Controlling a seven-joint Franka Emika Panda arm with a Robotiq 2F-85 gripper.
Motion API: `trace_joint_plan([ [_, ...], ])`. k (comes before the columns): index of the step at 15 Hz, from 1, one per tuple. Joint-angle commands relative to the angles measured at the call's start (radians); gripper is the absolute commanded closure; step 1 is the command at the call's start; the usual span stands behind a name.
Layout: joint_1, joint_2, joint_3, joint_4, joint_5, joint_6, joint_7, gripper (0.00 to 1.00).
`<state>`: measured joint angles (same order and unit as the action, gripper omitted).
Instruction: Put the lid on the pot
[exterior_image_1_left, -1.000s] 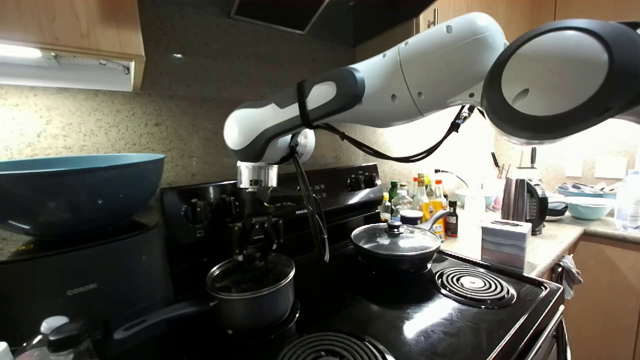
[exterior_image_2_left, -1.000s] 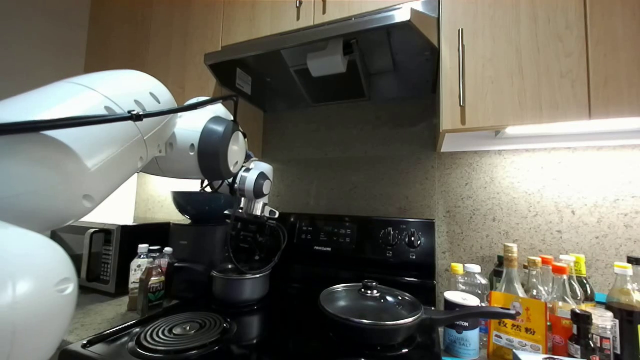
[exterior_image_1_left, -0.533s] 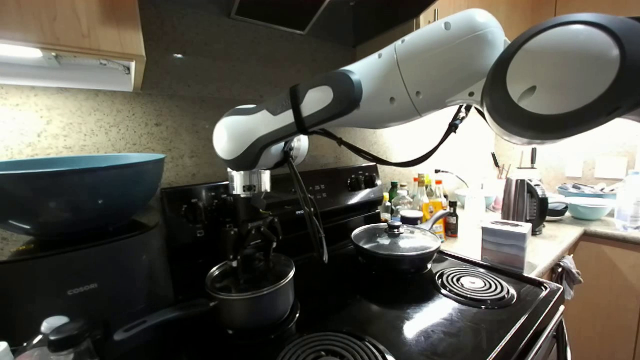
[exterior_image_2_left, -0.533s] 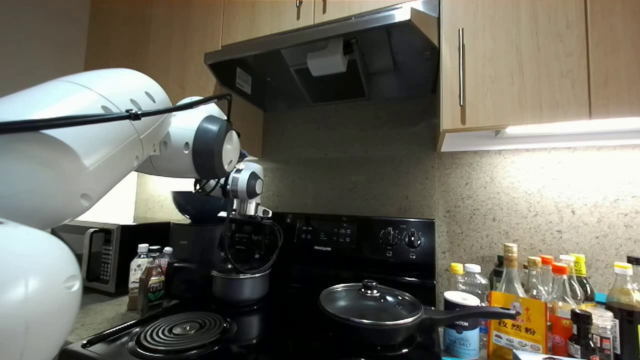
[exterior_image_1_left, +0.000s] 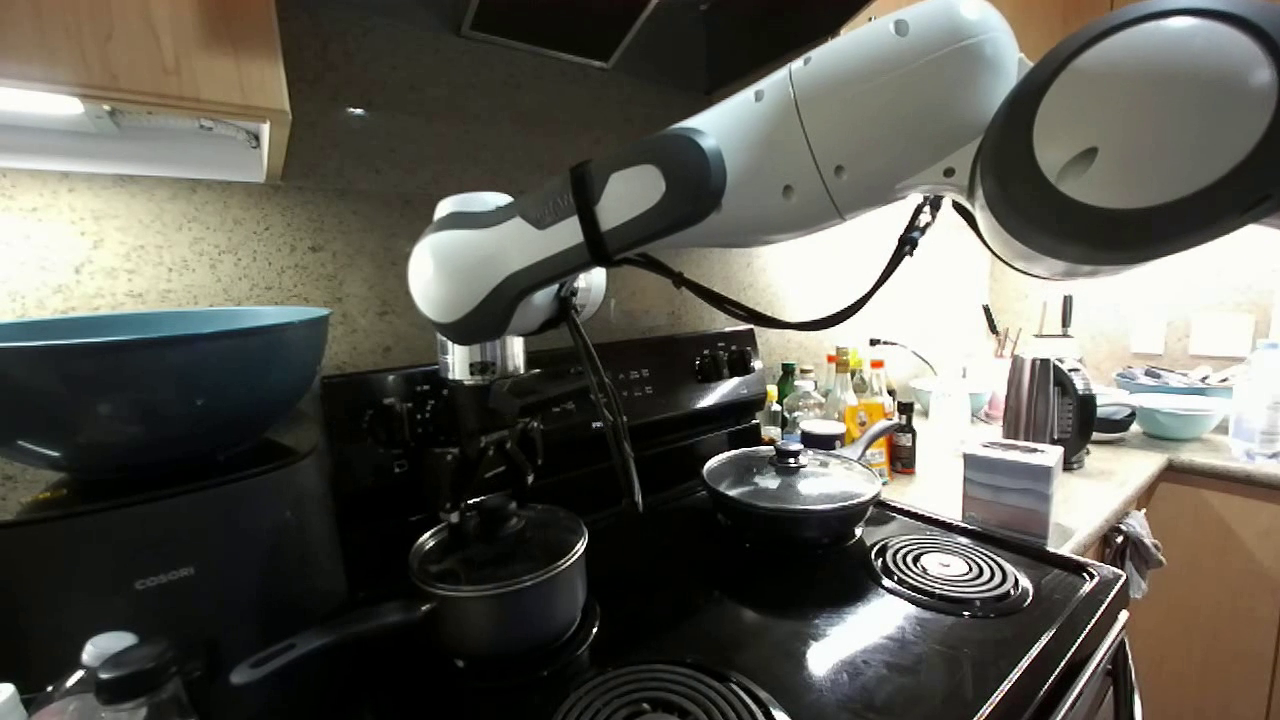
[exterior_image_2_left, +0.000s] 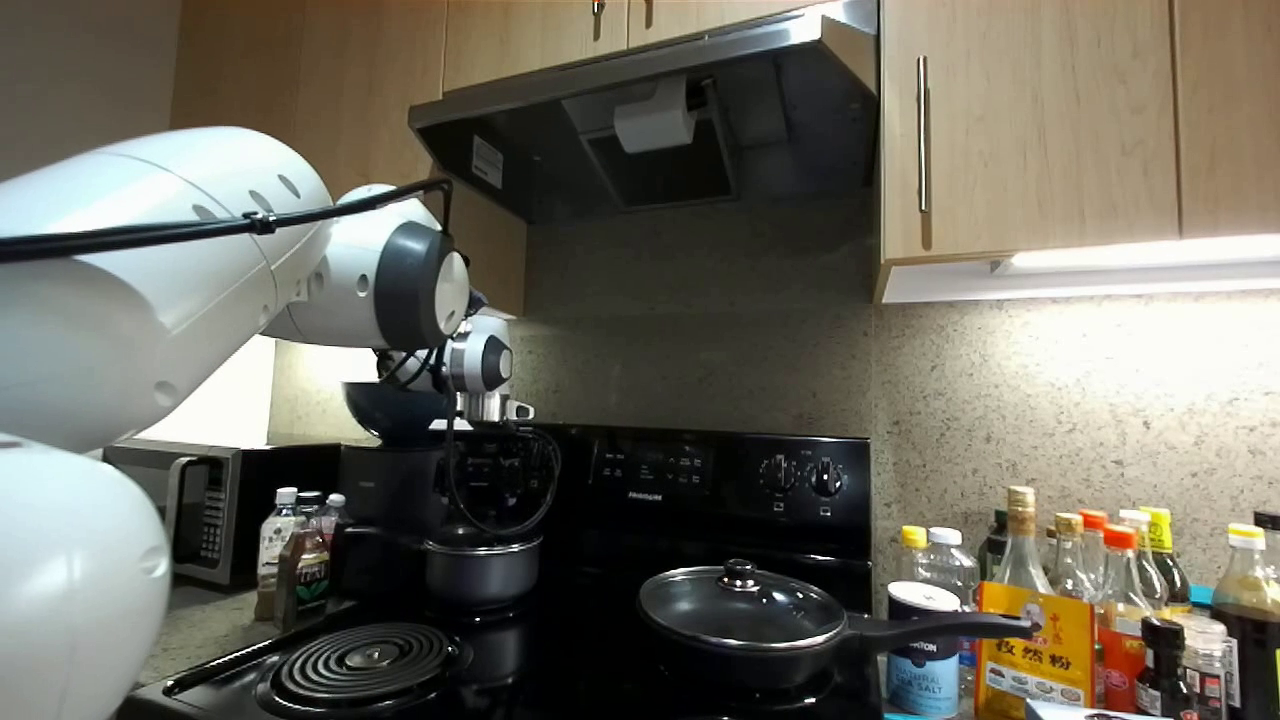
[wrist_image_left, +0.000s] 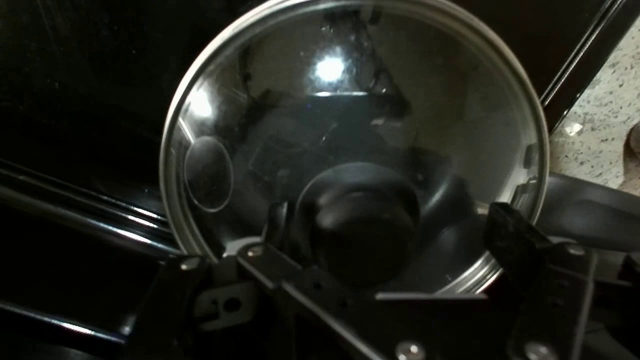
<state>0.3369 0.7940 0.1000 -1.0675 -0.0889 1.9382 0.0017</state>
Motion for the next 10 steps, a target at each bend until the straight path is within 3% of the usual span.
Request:
trace_joint_plan([
  [1,0.017,-0.082,-0.020,-0.116,-0.054,0.106,0.004,0.00],
  [10,0.044,-0.219,-0.047,-0.308,-0.124,0.356,0.049,0.00],
])
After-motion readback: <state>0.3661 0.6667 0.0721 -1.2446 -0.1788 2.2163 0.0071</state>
